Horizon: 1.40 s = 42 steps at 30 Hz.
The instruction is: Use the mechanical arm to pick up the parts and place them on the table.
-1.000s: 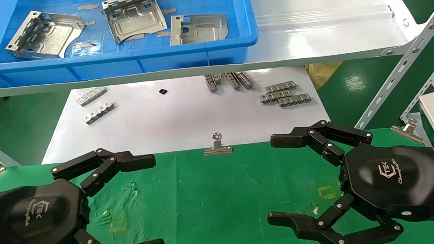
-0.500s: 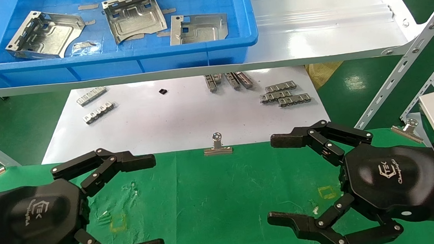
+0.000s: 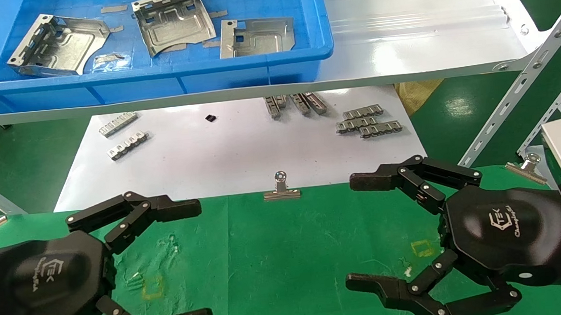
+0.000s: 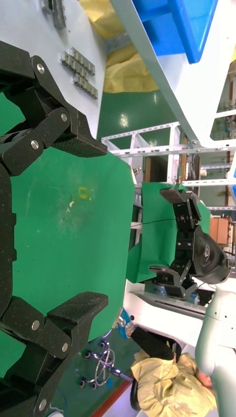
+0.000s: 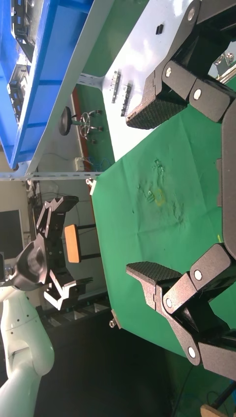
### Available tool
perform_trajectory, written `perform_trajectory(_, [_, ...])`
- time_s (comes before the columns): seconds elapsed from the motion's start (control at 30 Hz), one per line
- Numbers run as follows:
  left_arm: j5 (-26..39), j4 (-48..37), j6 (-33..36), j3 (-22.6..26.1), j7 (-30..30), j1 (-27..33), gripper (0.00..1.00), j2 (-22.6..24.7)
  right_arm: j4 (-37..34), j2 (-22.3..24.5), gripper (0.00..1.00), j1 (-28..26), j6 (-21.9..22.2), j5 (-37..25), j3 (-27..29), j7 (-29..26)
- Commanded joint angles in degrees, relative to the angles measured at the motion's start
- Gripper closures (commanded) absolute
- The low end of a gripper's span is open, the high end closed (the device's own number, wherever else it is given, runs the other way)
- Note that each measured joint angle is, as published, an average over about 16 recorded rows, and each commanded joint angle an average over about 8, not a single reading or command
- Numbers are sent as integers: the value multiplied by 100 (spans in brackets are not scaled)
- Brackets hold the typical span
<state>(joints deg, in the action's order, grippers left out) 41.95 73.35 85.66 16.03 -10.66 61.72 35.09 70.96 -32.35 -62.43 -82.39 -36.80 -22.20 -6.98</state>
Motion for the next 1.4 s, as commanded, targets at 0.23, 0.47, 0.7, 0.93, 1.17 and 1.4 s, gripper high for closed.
perform_trajectory(0.23, [0,0,0,0,0,0,0,0,0,0,100,0,0,0,0,0])
perform_trajectory(0.47, [0,0,0,0,0,0,0,0,0,0,100,0,0,0,0,0])
perform_trajectory(0.7, [0,0,0,0,0,0,0,0,0,0,100,0,0,0,0,0])
perform_trajectory(0.93, [0,0,0,0,0,0,0,0,0,0,100,0,0,0,0,0])
perform_trajectory(1.17, [-4,6,-4,-6,-2,13,0,-2,0,0,100,0,0,0,0,0])
perform_trajectory(1.4, [204,-19,-111,5,-98,620,0,80,0,0,100,0,0,0,0,0])
